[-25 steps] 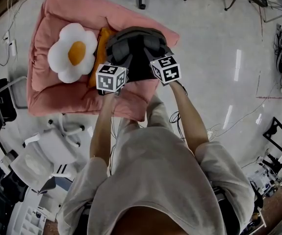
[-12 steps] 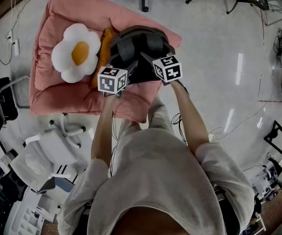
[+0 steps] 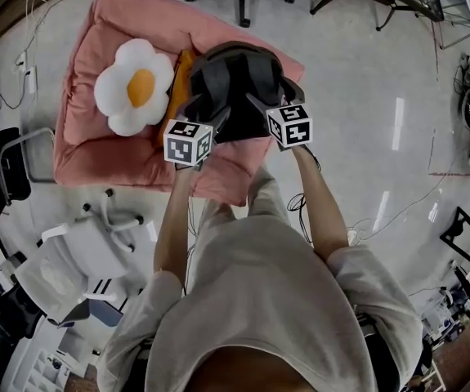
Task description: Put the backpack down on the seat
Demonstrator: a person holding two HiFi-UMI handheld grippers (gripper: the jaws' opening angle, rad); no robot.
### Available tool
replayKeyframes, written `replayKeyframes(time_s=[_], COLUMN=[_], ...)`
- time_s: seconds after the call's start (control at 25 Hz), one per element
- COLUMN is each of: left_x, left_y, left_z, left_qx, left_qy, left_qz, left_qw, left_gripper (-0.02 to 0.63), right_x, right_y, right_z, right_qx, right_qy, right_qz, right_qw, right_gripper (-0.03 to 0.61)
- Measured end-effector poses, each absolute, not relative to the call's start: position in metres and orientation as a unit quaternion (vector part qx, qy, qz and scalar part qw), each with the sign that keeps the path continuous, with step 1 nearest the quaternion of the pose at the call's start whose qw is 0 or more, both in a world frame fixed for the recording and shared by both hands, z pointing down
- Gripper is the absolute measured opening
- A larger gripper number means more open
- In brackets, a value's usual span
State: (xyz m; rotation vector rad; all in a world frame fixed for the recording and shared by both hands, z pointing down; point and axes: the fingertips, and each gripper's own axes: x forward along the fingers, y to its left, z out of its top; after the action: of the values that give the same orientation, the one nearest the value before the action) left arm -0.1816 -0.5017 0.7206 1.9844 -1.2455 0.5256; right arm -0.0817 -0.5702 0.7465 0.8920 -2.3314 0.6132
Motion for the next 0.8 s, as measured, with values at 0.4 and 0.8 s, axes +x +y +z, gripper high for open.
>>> replayKeyframes(time_s=[0.4, 0.8], left_x=[-0.167, -0.169], left_y=[-0.481, -0.477], left_z=[0.672, 0.622], left_qx=[0.793, 0.804], left_qy=[-0.485, -0.503], left_qz=[0.172, 0.163], left_qw=[0.326, 0.273], left_gripper=[0.279, 0.128], right_x=[-0.067, -0.064], right_y=[-0.538, -0.514], right_z=[0.7, 0.631], right_qx=[0.347, 0.369], right_qy=[-0.877, -0.887], right_qz=[0.207, 0.157], right_qw=[0.261, 0.231], right_gripper=[0.322, 0.033])
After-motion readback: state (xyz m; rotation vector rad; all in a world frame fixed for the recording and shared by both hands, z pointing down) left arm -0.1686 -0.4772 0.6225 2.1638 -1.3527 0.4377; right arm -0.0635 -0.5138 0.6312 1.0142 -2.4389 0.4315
